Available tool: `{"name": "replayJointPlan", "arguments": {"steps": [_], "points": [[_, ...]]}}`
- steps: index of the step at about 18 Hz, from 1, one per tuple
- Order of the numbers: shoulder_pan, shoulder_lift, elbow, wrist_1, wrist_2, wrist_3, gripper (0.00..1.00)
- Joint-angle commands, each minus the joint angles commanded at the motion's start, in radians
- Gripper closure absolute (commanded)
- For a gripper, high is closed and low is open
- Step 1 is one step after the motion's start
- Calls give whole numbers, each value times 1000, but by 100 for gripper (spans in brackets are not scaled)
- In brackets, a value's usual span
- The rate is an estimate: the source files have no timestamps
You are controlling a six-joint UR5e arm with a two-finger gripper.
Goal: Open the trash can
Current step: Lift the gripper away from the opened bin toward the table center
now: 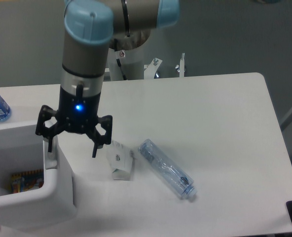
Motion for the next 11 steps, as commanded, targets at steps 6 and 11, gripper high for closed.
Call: {"name": "replayJointPlan", "arguments": {"steps": [6,11], "points": [[84,0,26,0,214,54,0],[166,3,-24,-6,324,242,0]]}}
